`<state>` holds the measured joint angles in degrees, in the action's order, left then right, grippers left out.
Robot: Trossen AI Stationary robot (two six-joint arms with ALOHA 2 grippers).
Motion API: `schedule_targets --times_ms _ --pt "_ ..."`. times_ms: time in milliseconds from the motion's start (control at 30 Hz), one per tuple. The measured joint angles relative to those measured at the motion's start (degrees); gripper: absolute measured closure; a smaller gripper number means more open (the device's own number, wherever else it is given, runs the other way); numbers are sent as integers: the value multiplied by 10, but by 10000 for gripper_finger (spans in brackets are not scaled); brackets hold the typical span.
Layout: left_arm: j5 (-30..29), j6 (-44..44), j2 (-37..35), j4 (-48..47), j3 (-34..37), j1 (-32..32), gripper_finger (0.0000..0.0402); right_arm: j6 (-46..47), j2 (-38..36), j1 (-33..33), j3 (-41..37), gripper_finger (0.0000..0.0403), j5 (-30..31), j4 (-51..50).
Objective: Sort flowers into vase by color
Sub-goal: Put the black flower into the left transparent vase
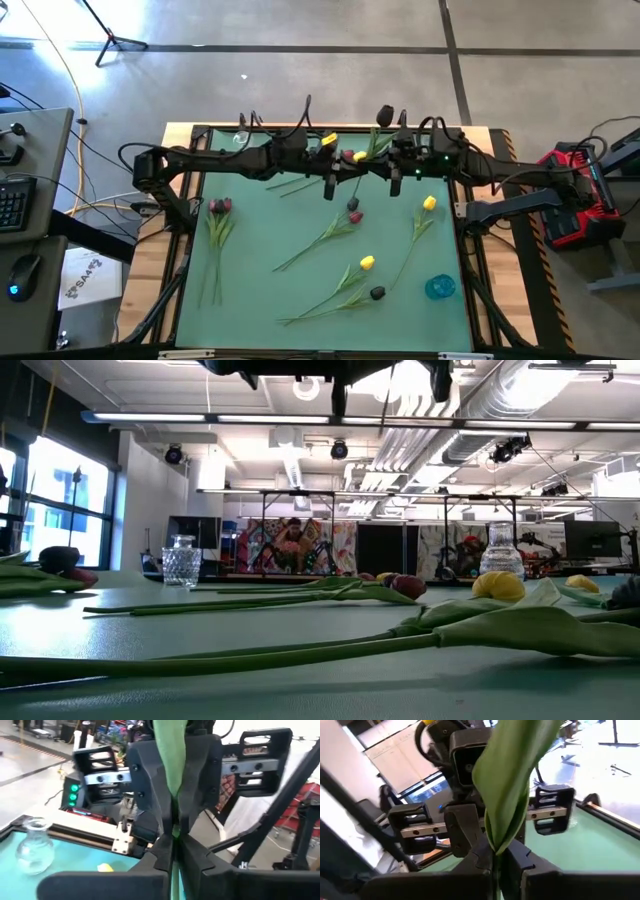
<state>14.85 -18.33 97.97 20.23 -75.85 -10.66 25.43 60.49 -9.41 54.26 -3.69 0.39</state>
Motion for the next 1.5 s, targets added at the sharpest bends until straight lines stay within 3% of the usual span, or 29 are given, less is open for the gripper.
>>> schedule_targets --times_ms 267,533,767,1033,1233,1500 --pt "-30 26 -7 3 0 -13 401 -21 -14 8 0 331 18 -14" --pt "-135 67 -47 -40 1 -50 401 74 -72 5 0 281 133 -127" --pt "-159 68 -101 -63 31 -130 401 93 -87 31 0 285 157 -155" --pt "-159 99 -202 -8 178 -208 401 108 -61 59 0 307 202 -228" --pt "-164 161 -286 7 270 -260 401 107 -20 68 0 322 202 -205" --pt "-173 165 -350 12 346 -331 401 106 32 49 0 325 196 -147"
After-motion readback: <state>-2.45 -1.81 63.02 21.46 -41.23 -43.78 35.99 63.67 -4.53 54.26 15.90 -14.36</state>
